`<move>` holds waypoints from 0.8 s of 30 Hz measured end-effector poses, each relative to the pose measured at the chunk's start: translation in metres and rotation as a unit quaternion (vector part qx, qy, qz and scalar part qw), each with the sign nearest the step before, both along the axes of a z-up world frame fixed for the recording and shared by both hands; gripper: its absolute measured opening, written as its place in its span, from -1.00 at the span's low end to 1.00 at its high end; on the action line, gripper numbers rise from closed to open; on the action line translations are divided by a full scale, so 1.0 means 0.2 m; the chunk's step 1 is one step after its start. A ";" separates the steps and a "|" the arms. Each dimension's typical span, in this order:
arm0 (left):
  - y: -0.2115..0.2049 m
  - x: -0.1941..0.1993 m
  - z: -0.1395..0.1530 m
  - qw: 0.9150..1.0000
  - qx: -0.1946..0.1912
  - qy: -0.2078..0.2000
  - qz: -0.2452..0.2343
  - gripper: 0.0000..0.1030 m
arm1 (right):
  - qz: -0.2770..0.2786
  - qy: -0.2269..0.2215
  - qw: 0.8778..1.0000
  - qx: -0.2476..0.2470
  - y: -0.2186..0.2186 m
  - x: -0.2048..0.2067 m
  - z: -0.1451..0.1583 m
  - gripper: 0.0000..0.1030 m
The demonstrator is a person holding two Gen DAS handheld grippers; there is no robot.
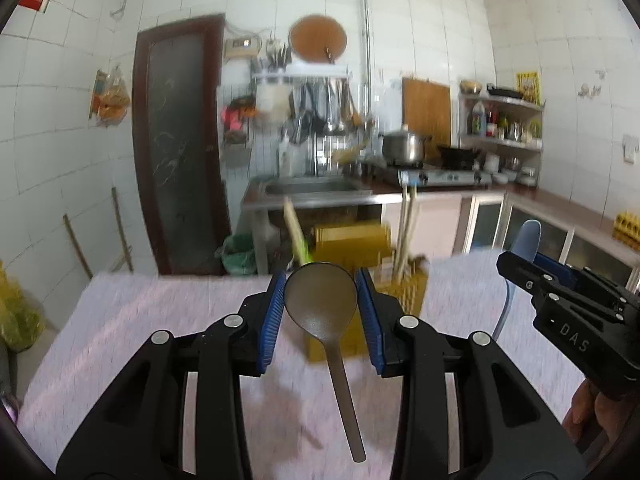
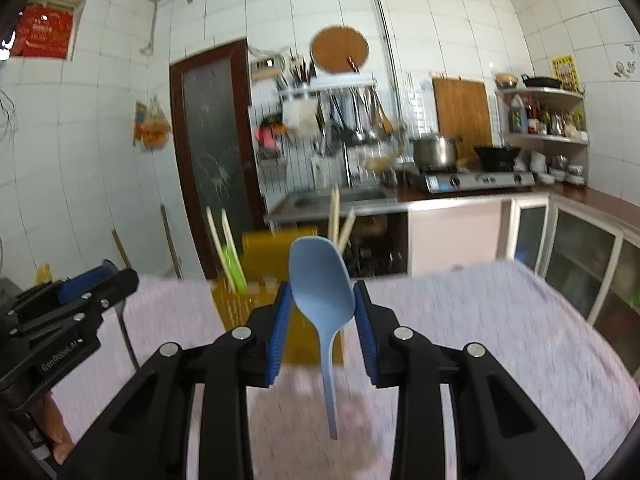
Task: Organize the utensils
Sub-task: 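Carry spoon and spatula over the yellow holder and open both tools to drop them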
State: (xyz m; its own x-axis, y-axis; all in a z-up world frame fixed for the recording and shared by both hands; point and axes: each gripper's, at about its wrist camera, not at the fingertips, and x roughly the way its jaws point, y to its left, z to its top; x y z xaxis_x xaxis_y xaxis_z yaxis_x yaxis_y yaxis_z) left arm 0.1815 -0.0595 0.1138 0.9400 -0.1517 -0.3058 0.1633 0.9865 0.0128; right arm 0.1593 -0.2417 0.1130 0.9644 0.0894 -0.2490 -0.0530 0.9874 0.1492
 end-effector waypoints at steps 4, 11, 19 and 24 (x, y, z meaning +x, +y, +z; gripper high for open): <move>0.01 0.20 0.23 0.999 -0.035 -0.028 0.004 -0.32 | -0.002 -0.034 0.999 -0.002 -0.01 0.15 0.18 -0.38; -0.06 0.50 0.40 0.997 -0.026 -0.076 0.015 -0.32 | 0.001 -0.056 0.998 -0.002 -0.01 0.46 0.34 -0.38; -0.10 0.76 0.17 0.999 -0.014 -0.047 0.016 -0.32 | 0.008 -0.005 1.000 0.013 -0.01 0.72 0.09 -0.39; -0.09 0.82 -0.02 0.999 0.001 -0.022 0.024 -0.32 | 0.007 0.023 1.000 0.009 -0.03 0.74 -0.06 -0.38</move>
